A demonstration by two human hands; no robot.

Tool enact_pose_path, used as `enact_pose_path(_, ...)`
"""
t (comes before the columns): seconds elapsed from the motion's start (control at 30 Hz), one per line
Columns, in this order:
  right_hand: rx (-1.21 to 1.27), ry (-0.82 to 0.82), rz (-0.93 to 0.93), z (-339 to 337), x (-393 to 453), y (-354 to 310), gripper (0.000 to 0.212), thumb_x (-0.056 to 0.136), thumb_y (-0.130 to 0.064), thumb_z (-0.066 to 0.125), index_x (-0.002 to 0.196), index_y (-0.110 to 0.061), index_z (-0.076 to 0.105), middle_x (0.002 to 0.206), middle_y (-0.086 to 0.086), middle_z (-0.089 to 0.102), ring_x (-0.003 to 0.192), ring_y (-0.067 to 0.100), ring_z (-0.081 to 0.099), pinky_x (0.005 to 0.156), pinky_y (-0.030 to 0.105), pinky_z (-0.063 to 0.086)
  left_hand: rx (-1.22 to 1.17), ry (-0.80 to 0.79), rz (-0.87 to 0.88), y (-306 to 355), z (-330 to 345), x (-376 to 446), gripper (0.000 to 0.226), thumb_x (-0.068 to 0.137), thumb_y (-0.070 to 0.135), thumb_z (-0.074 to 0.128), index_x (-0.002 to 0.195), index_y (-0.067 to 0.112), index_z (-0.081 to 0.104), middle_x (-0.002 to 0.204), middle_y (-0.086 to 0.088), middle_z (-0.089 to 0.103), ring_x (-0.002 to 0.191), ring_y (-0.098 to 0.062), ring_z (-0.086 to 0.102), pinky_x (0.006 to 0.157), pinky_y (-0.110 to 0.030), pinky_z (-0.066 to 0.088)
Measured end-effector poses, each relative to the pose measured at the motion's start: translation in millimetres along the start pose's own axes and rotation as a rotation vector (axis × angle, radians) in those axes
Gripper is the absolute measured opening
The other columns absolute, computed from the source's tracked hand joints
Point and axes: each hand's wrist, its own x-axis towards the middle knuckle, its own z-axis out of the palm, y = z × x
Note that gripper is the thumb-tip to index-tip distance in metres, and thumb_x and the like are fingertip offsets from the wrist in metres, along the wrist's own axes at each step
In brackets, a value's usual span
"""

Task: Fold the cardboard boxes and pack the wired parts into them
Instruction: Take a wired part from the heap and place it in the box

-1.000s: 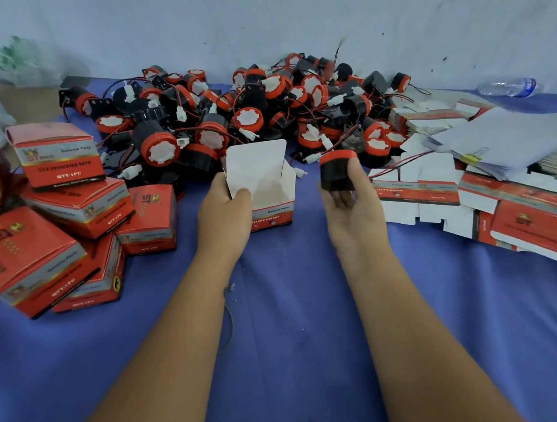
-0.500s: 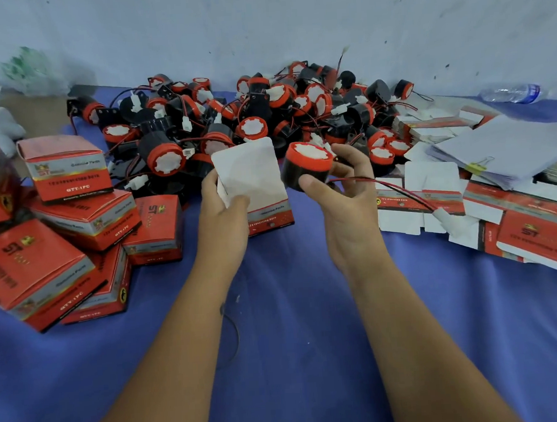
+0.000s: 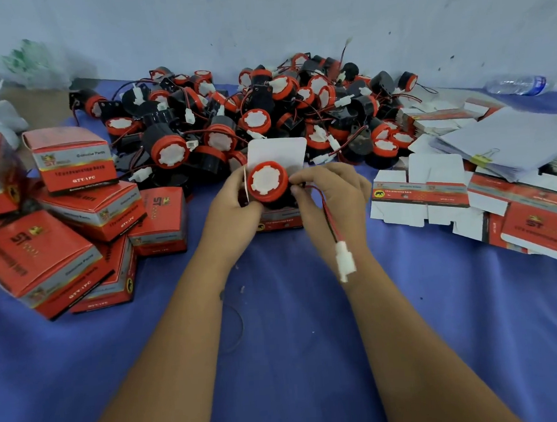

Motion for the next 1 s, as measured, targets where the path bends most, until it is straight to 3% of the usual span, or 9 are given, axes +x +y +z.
enact_pose_path(0.1, -0.052, 0.070, -0.049, 0.2, 0.1, 1.9, 0.021, 0.076, -0.001, 0.073, 0.089, -0.018, 0.076, 0.084, -0.035, 0.046, 0.103, -0.014, 0.029, 0.090, 0.051, 0.045, -0.090, -0.038, -0.001, 1.2, -4.4, -0.3, 0.053, 0.091, 0.008, 0.057, 0.130, 0.043, 0.054, 0.112, 0.025, 0.067, 0.104, 0.008, 0.061, 0.085, -0.018, 0.050)
enact_pose_path(0.2, -0.118, -0.012, -0.109, -3.0, 3.3, 6.8, 0.020, 0.085, -0.008, 0.067, 0.097, -0.020, 0.077, 0.098, -0.015, 0.071, 0.113, 0.018, 0.054, 0.097, 0.043, 0.033, -0.198, -0.132, 0.000, 1.3, -6.0, -2.6, 0.065, 0.078, 0.015, 0.051, 0.138, 0.037, 0.051, 0.124, 0.011, 0.066, 0.115, -0.011, 0.062, 0.092, -0.031, 0.051)
enact_pose_path(0.33, -0.204, -0.082, -0.095, -7.6, 4.6, 6.6, 0.024, 0.088, -0.014, 0.057, 0.100, -0.019, 0.078, 0.104, -0.001, 0.073, 0.108, 0.031, 0.059, 0.095, 0.039, 0.029, -0.055, -0.112, 0.077, 2.5, -2.2, -3.9, 0.064, 0.079, 0.030, 0.054, 0.142, 0.041, 0.045, 0.134, 0.007, 0.055, 0.125, -0.013, 0.052, 0.103, -0.034, 0.045)
enact_pose_path(0.43, -0.256, -0.133, -0.088, -10.2, 2.9, 6.5, 0.028, 0.082, -0.012, 0.054, 0.096, -0.019, 0.078, 0.104, 0.002, 0.070, 0.107, 0.033, 0.057, 0.093, 0.039, 0.028, 0.126, -0.005, 0.155, 0.8, -1.5, -6.6, 0.082, 0.082, 0.058, 0.070, 0.152, 0.035, 0.033, 0.136, 0.004, 0.040, 0.123, -0.003, 0.044, 0.101, -0.016, 0.040)
enact_pose_path(0.53, -0.326, -0.249, -0.123, -7.6, 0.3, 7.4, 0.026, 0.078, -0.013, 0.054, 0.091, -0.017, 0.077, 0.111, 0.006, 0.065, 0.109, 0.033, 0.054, 0.092, 0.038, 0.026, 0.170, 0.017, 0.245, -2.0, -1.2, -7.6, 0.087, 0.083, 0.042, 0.076, 0.154, 0.035, 0.027, 0.141, 0.009, 0.043, 0.120, 0.007, 0.043, 0.102, -0.026, 0.045)
enact_pose_path(0.63, -0.289, -0.260, -0.080, -4.7, -0.7, 5.3, 0.028, 0.082, -0.012, 0.060, 0.107, -0.016, 0.072, 0.119, 0.007, 0.059, 0.111, 0.029, 0.052, 0.093, 0.035, 0.028, 0.185, 0.089, 0.307, -0.6, -0.1, -7.9, 0.090, 0.083, 0.025, 0.079, 0.154, 0.034, 0.025, 0.138, 0.011, 0.039, 0.122, 0.004, 0.043, 0.103, -0.014, 0.037)
enact_pose_path(0.7, -0.183, -0.188, -0.032, -6.0, 0.3, 1.6, 0.033, 0.082, -0.010, 0.066, 0.115, -0.013, 0.068, 0.117, 0.009, 0.055, 0.107, 0.027, 0.051, 0.091, 0.036, 0.037, 0.286, 0.200, 0.396, 3.7, -0.1, -9.8, 0.078, 0.085, 0.024, 0.078, 0.151, 0.025, 0.035, 0.142, 0.003, 0.037, 0.129, -0.007, 0.037, 0.107, -0.012, 0.031)
enact_pose_path(0.83, 0.036, -0.058, 0.098, -13.0, 0.7, -1.7, 0.013, 0.087, -0.014, 0.063, 0.099, -0.011, 0.064, 0.082, -0.009, 0.050, 0.077, 0.012, 0.050, 0.068, 0.031, 0.042, 0.724, 0.449, 0.654, 14.9, 8.4, -21.1, 0.032, 0.089, 0.025, 0.066, 0.120, 0.016, 0.063, 0.132, -0.008, 0.054, 0.118, -0.025, 0.042, 0.095, -0.040, 0.033)
enact_pose_path(1.0, 0.336, -0.014, 0.402, -15.8, 5.8, -7.5, 0.018, 0.089, -0.016, 0.068, 0.076, -0.015, 0.055, 0.060, -0.003, 0.052, 0.056, 0.007, 0.048, 0.057, 0.021, 0.043, 1.003, 0.081, 0.466, 13.5, 27.8, -31.0, 0.021, 0.092, 0.030, 0.055, 0.107, 0.023, 0.069, 0.124, 0.011, 0.058, 0.134, -0.021, 0.027, 0.104, -0.047, 0.014)
